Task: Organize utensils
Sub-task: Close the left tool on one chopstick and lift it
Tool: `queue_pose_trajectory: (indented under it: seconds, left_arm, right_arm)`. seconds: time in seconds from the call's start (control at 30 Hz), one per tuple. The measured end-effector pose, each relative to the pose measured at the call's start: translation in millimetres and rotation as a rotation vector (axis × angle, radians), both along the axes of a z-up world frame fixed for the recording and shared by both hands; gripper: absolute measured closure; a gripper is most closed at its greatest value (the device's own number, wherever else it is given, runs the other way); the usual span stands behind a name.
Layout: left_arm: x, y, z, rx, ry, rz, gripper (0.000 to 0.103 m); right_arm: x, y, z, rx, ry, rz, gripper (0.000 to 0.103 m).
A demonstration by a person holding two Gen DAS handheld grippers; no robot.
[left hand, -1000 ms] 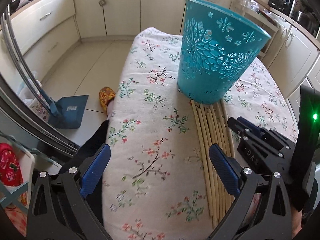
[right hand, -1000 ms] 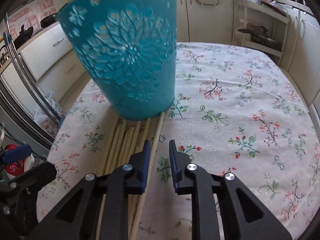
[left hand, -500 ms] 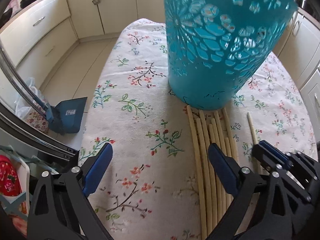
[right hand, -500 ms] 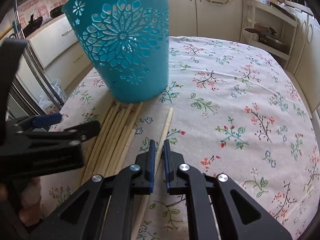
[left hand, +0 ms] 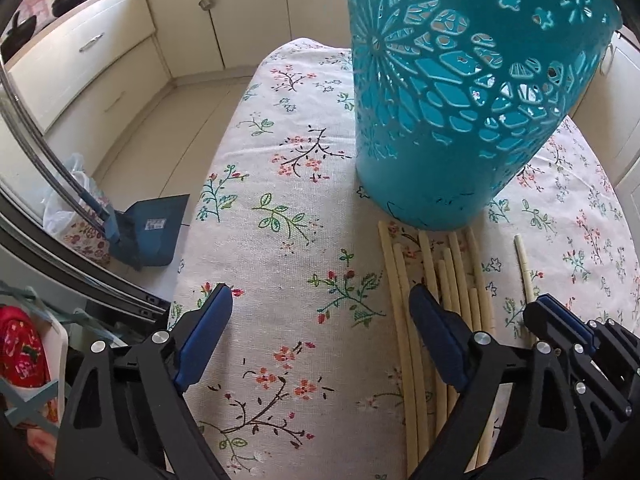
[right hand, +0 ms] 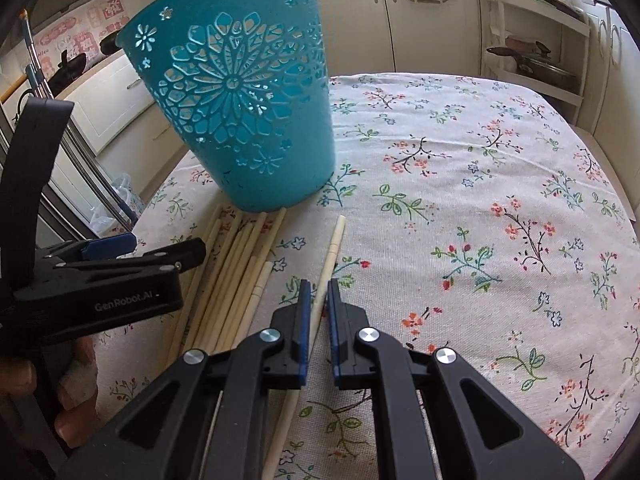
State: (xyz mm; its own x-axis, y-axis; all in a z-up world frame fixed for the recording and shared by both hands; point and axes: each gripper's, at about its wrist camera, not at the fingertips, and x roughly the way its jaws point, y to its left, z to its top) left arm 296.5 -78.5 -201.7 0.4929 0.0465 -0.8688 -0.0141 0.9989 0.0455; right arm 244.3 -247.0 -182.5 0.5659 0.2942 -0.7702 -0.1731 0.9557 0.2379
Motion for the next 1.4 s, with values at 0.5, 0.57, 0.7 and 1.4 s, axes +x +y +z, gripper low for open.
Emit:
queue_pose_trajectory:
  seconds: [0.5, 0.57, 0.7, 1.4]
  left_arm:
    - [3, 3, -5, -0.003, -0.001, -0.021, 0.037]
    - [2, -3, -4, -0.009, -0.016, -0.047, 0.05]
    - [-2, -11, -1, -0.051, -0.016, -0.124, 0.096]
    - [-13, 9, 243, -0.349, -0.573, -0.26, 0.098]
  right_arm:
    - [0, 0, -1, 0.003, -0.003, -0.001, 0.094]
    - [1, 0, -2, 0.0, -0.004, 0.001, 0.094]
    - [1, 2, -1, -0.016, -0.01, 0.003, 0.094]
    - [0, -1, 0, 0.015, -0.005, -0.006, 0.094]
